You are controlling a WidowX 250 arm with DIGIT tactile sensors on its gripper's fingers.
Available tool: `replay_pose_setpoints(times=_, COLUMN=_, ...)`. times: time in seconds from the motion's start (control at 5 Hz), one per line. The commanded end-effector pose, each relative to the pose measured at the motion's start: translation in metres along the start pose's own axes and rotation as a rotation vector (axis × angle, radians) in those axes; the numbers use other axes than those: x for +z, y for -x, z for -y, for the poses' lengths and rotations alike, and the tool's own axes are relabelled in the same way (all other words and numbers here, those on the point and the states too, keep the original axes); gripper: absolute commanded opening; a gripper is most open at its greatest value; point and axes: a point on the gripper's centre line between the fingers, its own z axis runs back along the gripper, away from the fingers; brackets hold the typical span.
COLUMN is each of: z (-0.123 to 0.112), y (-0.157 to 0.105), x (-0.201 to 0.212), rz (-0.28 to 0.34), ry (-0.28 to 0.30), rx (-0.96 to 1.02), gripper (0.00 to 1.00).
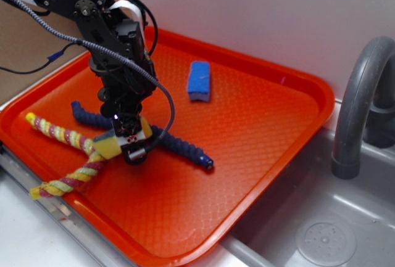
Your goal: Grab the green sponge.
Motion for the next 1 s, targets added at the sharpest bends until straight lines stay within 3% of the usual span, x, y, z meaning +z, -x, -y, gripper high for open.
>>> replay_pose_setpoints(times=0.0, z=-0.004, y=-0.003, x=0.028, rz=0.072, ry=-0.004, rx=0.046, gripper=0.0)
replay_pose_setpoints(times=0.4, z=-0.038, y=0.001, x=0.103, rz=0.181, ry=0.038, rx=0.184, gripper=0.0)
replay_pose_setpoints(times=0.6, z=-0.062, y=0.011, x=0.132, rz=0.163, ry=0.035, rx=0.238, gripper=0.0)
replay_pose_setpoints(times=0.8, z=-0.079, y=0.036, x=0.154, rz=0.244, ry=0.074, rx=0.277, gripper=0.0)
